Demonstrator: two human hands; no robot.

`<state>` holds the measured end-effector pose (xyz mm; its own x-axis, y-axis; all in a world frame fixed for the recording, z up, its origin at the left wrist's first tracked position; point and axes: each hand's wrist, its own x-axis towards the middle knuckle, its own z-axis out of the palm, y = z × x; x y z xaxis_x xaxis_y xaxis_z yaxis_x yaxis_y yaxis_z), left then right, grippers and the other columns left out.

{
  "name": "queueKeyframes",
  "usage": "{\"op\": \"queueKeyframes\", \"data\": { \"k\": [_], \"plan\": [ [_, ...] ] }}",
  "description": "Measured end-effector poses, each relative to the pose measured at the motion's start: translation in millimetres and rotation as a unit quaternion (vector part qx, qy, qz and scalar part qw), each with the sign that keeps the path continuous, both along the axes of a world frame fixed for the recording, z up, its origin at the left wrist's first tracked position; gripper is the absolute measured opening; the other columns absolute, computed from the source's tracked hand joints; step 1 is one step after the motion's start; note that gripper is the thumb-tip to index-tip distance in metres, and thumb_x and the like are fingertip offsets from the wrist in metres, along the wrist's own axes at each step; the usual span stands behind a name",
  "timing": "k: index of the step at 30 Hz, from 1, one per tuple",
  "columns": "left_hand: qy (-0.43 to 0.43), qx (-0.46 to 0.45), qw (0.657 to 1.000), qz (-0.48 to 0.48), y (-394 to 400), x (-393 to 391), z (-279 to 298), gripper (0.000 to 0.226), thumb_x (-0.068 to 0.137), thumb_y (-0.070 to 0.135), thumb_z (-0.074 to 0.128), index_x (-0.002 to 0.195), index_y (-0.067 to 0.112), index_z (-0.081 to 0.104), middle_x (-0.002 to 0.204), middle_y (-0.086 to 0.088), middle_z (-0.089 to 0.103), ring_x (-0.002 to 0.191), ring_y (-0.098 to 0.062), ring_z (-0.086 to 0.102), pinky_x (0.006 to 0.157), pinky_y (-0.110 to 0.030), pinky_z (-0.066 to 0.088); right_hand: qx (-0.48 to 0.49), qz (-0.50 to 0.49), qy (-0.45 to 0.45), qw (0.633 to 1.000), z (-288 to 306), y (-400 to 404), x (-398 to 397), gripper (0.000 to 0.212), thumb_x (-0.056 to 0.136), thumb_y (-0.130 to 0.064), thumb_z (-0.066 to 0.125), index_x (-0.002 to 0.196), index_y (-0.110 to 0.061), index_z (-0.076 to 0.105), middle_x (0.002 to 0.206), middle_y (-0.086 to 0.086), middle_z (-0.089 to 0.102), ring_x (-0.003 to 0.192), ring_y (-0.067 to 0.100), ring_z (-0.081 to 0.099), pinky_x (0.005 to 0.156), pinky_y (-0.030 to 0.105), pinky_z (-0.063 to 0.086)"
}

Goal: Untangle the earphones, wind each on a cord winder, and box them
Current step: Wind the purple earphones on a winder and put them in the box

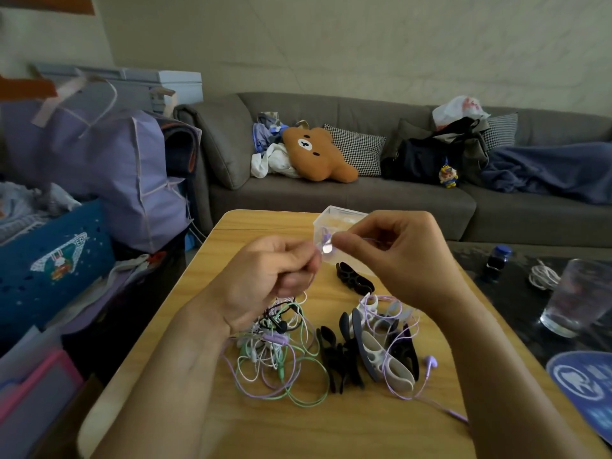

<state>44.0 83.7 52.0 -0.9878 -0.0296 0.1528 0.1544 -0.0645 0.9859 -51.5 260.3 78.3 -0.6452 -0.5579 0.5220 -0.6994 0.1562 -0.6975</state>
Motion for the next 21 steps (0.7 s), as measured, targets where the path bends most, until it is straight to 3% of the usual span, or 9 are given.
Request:
{"op": "queueKeyframes", "data": {
  "k": [4, 6, 8, 13, 15, 18, 21],
  "plan": [
    [0.079, 0.114, 0.99, -0.037, -9, 1, -3, 0.024, 0.089, 0.032, 0.066, 0.076, 0.014, 0.07, 0.063, -0.004, 0.063, 0.045, -0.012, 0.052, 0.053, -0.022, 0.038, 0.079, -0.048, -0.001, 0.996, -5, -1, -6, 0.023, 0.088, -0.043, 0.07, 0.077, -0.024, 0.075, 0.05, -0.013, 0.058, 0.047, 0.001, 0.051, 0.048, 0.014, 0.04],
    [0.076, 0.111, 0.989, -0.063, -6, 5, 0, 0.024, 0.087, 0.035, 0.064, 0.075, 0.016, 0.071, 0.071, -0.008, 0.07, 0.048, -0.012, 0.06, 0.048, -0.02, 0.031, 0.11, -0.048, -0.005, 0.993, -8, -4, -5, 0.027, 0.09, -0.046, 0.068, 0.076, -0.024, 0.075, 0.043, -0.016, 0.048, 0.044, 0.001, 0.046, 0.046, 0.013, 0.034],
    [0.068, 0.148, 0.986, -0.022, -2, 5, 3, 0.028, 0.089, 0.028, 0.055, 0.075, 0.015, 0.075, 0.074, -0.008, 0.073, 0.054, -0.011, 0.066, 0.043, -0.018, 0.029, 0.13, -0.044, -0.006, 0.99, -8, -9, -2, 0.029, 0.092, -0.046, 0.066, 0.077, -0.023, 0.075, 0.043, -0.013, 0.046, 0.043, 0.002, 0.045, 0.045, 0.014, 0.032],
    [0.095, 0.275, 0.95, 0.108, 1, -4, 2, 0.026, 0.082, 0.004, 0.054, 0.102, 0.006, 0.07, 0.103, -0.012, 0.076, 0.095, -0.015, 0.074, 0.043, -0.012, 0.035, 0.188, 0.003, 0.013, 0.982, -7, -26, 18, 0.032, 0.1, -0.039, 0.056, 0.084, -0.019, 0.075, 0.042, -0.012, 0.046, 0.046, 0.002, 0.048, 0.048, 0.015, 0.035],
    [0.106, 0.286, 0.942, 0.141, 1, -7, 1, 0.028, 0.079, 0.0, 0.054, 0.105, 0.005, 0.064, 0.109, -0.014, 0.074, 0.105, -0.017, 0.071, 0.042, -0.011, 0.033, 0.24, 0.024, 0.033, 0.97, -10, -33, 26, 0.034, 0.103, -0.039, 0.051, 0.091, -0.017, 0.075, 0.055, -0.008, 0.053, 0.054, 0.006, 0.051, 0.051, 0.018, 0.036],
    [0.116, 0.234, 0.947, 0.185, -3, -10, -4, 0.024, 0.08, 0.0, 0.058, 0.102, 0.006, 0.064, 0.11, -0.011, 0.075, 0.107, -0.016, 0.071, 0.04, -0.01, 0.031, 0.294, 0.051, 0.041, 0.954, -12, -38, 36, 0.036, 0.105, -0.037, 0.046, 0.095, -0.015, 0.073, 0.078, 0.001, 0.065, 0.075, 0.019, 0.06, 0.07, 0.037, 0.05],
    [0.093, 0.031, 0.967, 0.236, -8, -12, -12, 0.021, 0.092, -0.002, 0.058, 0.107, 0.009, 0.068, 0.107, -0.005, 0.076, 0.108, -0.018, 0.07, 0.047, -0.015, 0.039, 0.292, 0.053, 0.063, 0.953, -7, -37, 42, 0.038, 0.105, -0.038, 0.045, 0.09, -0.013, 0.068, 0.082, 0.005, 0.066, 0.078, 0.022, 0.059, 0.071, 0.039, 0.049]
  ]
}}
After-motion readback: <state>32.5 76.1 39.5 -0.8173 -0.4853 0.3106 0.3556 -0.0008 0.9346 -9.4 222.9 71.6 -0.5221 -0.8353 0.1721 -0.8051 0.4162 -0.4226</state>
